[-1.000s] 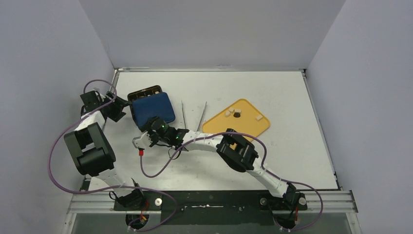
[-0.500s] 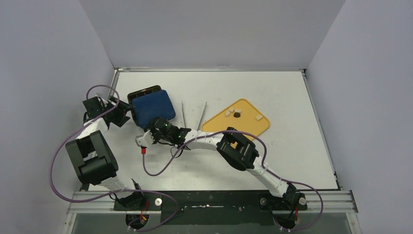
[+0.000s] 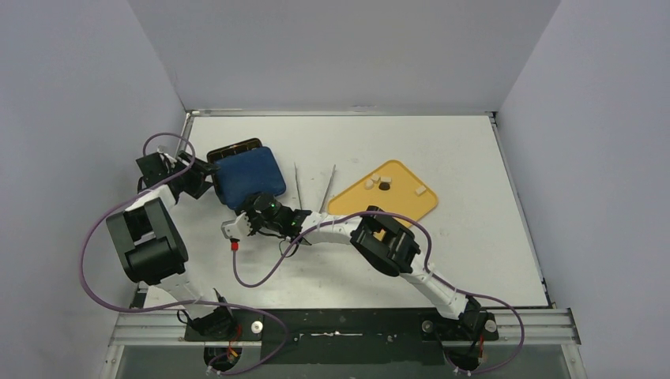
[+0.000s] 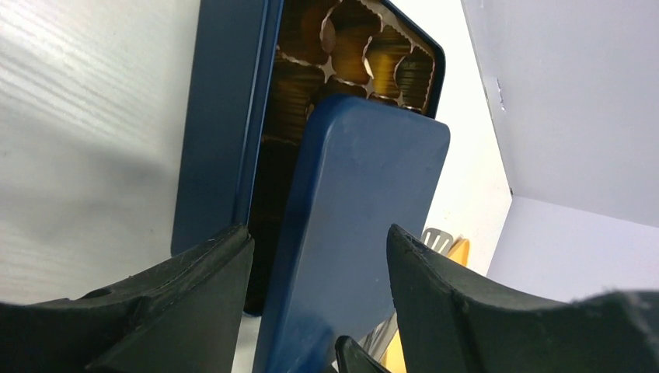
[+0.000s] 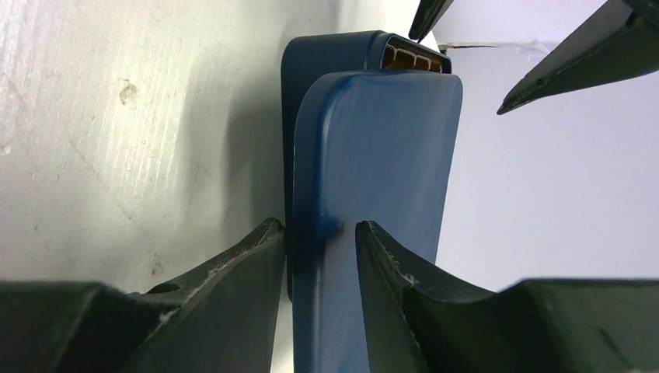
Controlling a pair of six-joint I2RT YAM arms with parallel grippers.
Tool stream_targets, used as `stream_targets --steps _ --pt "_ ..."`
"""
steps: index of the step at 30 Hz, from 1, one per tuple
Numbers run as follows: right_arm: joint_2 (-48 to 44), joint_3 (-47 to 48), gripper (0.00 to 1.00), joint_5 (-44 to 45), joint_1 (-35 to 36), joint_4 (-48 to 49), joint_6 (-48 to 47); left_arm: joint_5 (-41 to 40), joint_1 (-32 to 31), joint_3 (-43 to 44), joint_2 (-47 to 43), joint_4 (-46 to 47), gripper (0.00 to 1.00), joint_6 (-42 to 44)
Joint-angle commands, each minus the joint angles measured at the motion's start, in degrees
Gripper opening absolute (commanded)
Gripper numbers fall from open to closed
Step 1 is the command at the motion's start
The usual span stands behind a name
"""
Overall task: Pack the chocolate
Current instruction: Close the box lid on the packing box.
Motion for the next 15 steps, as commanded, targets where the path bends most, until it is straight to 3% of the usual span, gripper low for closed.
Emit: stream_targets --steps 1,15 --pt "-4.41 0.31 0.39 -1.46 -0.26 3.35 1.48 0.27 -0.72 3.93 2.17 5.15 0.61 1.32" --pt "-4.07 1.07 0.37 -1.96 -0.19 4.35 1.7 2.74 -2.99 5.77 8.16 11.97 0.59 -2.05"
